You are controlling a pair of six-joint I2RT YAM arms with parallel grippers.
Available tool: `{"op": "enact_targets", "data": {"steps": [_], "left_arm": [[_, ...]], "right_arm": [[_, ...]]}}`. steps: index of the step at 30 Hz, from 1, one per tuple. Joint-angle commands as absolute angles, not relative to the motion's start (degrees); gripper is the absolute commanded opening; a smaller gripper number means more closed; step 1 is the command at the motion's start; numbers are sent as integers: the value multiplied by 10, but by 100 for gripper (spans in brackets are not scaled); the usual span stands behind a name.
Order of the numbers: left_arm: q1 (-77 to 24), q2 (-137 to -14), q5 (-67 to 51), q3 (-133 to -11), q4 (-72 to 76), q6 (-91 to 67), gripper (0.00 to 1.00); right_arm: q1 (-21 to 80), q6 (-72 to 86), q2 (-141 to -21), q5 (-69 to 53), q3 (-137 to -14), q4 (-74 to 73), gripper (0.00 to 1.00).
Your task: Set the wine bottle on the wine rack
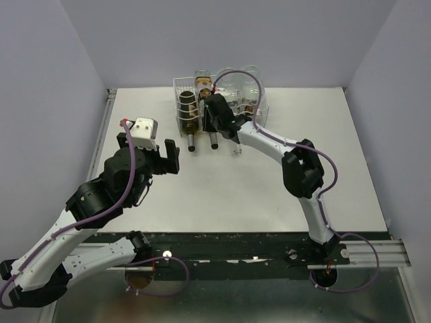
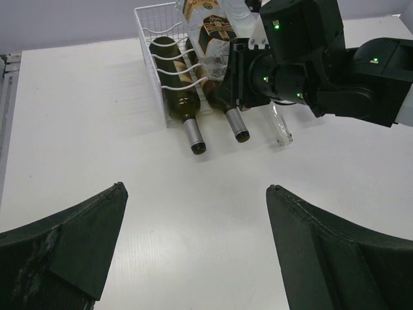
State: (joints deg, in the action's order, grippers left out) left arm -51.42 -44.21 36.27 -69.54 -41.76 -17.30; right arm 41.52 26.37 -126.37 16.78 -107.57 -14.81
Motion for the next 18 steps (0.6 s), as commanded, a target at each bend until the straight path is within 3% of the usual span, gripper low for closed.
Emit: {"op": "enact_targets", "data": {"steps": [1,4,6,9,14,18], "left_arm": [[-511,-434,372,-696,-440,-177,99],[-511,-426,372,-690,-445,-181,99],[-511,-425,371,-686,-444,-182,99],[-511,-425,368,-689,-447,-181,99],[-512,-432,370,-700,-461,-182,99],[-511,-438,362,-705,-465,-186,99]], "right_arm": [[400,285,-1256,161,-1114,-108,2],[400,294,-1242,149,-1106,-120,11],[400,299,-1241,142,-1108,-127,26],[398,301,-1253,136,-1127,-153,37],[400,318,-1257,128,-1165,-223,78],[400,310,-1229,122,-1158,-243,88]]}}
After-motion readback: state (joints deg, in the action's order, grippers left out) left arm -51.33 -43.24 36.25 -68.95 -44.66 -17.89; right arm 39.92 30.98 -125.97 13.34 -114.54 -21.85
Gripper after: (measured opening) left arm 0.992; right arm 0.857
